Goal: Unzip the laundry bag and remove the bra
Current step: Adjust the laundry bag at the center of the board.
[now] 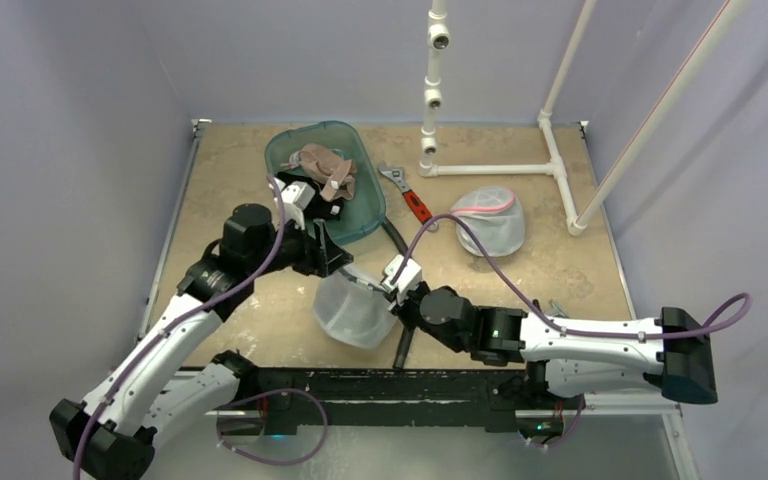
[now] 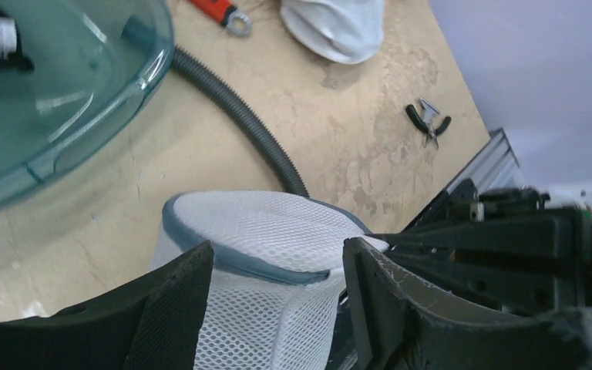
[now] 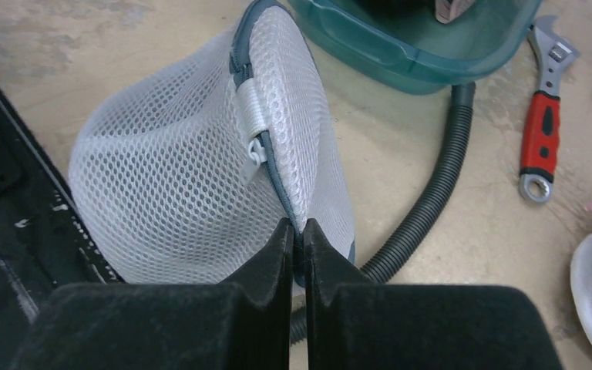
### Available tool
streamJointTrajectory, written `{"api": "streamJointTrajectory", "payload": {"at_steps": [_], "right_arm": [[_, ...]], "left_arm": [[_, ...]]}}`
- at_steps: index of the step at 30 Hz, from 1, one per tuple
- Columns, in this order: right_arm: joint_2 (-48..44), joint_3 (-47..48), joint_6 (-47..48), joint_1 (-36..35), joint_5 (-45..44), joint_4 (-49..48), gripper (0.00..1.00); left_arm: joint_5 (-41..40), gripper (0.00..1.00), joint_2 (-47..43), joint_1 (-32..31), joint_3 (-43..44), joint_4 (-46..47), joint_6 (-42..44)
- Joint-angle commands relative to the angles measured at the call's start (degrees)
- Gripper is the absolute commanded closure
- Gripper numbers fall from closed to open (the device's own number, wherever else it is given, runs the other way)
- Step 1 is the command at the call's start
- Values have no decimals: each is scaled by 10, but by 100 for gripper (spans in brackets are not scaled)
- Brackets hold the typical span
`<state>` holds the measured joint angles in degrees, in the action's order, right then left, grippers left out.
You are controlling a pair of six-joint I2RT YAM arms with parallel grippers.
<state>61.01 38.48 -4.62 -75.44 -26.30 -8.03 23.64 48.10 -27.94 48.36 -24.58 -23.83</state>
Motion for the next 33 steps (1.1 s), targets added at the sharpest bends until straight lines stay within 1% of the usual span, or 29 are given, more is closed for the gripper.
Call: {"api": "streamJointTrajectory", "payload": {"at_steps": [1,3,4,5,7,10,12,14,17,21,25,26,29,33], "right_arm": [[19,-13,14,-31,-108,-56,100],[41,-10,12,-53,-142,-52,100],[47,-10,8,-58,-153,-52,100],[51,-12,6,-61,-162,-54,100],[49,-20,5,-63,-175,-68,100],[37,-34,16,-65,-196,-89,100],[31,-43,34,-70,-206,-106,100],[33,-47,58,-76,-211,-124,100],[48,-48,88,-91,-221,-152,100],[82,-36,122,-114,-241,-174,100],[91,-30,139,-123,-248,-190,100],[90,-30,142,-124,-248,-194,100],[90,-29,152,-125,-251,-199,100],[87,-26,164,-127,-251,-203,100]], "left_arm": [[-81,36,0,-2,-42,55,-239],[-84,30,-47,-1,-80,98,-316],[-92,23,-69,-2,-96,107,-348],[-103,18,-86,-2,-108,108,-380],[-124,14,-114,-2,-124,88,-429],[-114,10,-125,-2,-138,67,-488],[-97,8,-122,-2,-149,74,-517],[-91,7,-112,-2,-148,79,-530],[-86,7,-77,-2,-137,74,-523],[-67,19,-30,-3,-132,87,-515],[-64,23,-19,-3,-123,75,-509],[-64,25,-18,-3,-121,72,-505],[-56,36,-14,-3,-122,66,-497],[-48,47,-13,-3,-136,74,-496]]}}
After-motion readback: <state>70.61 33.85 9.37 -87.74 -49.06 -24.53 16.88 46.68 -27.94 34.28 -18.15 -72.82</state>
